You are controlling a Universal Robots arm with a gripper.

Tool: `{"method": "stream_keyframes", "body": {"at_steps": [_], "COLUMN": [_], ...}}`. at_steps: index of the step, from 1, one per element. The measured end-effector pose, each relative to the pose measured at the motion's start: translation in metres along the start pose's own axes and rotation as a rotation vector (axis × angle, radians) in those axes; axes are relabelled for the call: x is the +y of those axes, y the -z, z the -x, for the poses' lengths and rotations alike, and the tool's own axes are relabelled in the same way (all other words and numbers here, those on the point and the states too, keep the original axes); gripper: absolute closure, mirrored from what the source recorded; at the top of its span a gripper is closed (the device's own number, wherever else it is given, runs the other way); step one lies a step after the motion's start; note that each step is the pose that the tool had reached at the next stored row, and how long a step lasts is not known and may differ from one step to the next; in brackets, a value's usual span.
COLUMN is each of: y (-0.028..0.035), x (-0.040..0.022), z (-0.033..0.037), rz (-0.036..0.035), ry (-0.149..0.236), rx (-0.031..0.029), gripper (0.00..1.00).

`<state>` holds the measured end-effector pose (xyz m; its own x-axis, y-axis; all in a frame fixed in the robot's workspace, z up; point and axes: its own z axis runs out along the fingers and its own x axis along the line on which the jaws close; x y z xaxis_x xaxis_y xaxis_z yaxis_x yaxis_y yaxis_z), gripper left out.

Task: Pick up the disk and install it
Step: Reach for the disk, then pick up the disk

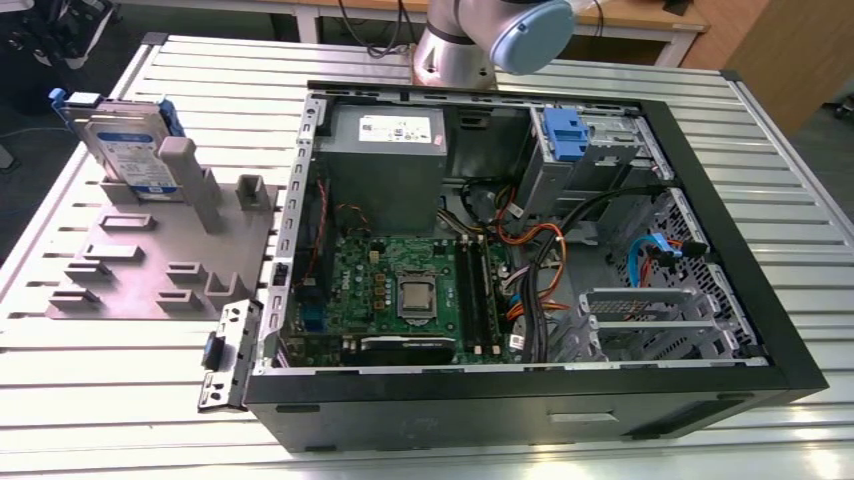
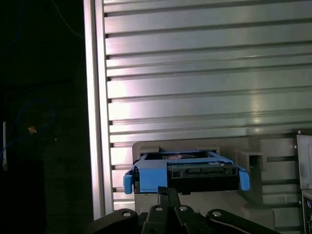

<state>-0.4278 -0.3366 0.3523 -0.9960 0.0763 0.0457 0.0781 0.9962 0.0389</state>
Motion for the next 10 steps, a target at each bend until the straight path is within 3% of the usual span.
{"method": "stream_keyframes", "body": {"at_steps": [10], "y": [-0.0005], "x": [-0.0001], "z": [-0.0016], "rz": [0.0], "ry": [0.0], "rx": [0.0], "gripper": [0.89]}}
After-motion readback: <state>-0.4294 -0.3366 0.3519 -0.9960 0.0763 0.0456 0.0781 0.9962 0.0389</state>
